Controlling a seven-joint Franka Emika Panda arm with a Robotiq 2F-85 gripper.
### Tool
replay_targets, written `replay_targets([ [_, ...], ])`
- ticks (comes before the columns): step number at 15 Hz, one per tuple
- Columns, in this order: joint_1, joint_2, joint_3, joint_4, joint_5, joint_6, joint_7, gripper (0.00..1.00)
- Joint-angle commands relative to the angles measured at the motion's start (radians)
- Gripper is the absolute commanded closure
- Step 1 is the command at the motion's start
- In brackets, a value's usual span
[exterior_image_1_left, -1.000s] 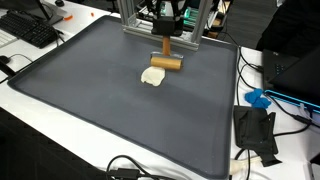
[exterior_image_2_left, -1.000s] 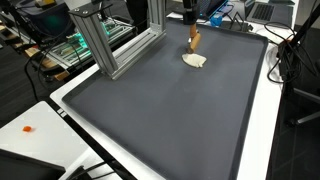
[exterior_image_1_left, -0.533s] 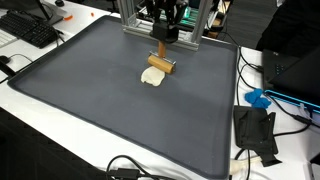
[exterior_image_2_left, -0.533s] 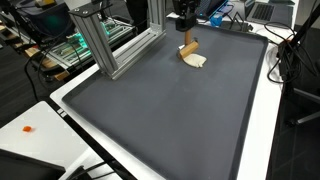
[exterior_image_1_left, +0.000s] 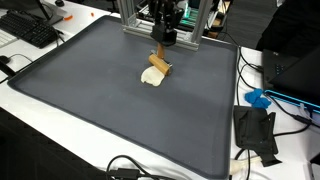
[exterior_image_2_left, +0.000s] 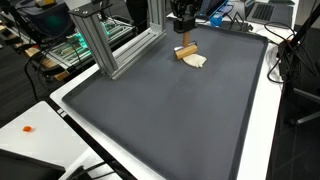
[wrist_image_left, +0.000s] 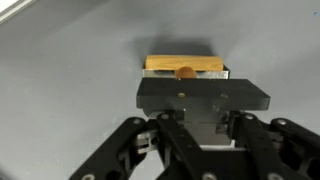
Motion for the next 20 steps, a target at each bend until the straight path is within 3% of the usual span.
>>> replay_targets([
  [1, 0.009, 0.040, -0.017, -0.004, -0.109, 0.054, 0.135, 0.78],
  [14, 0.018, 0.098, -0.050, 0.008, -0.403, 0.197, 0.440, 0.78],
  [16, 0.019, 0.103, -0.054, 0.008, -0.400, 0.205, 0.450, 0.78],
  [20, 0.019, 0.095, -0.021, -0.001, -0.202, 0.176, 0.247, 0.78],
])
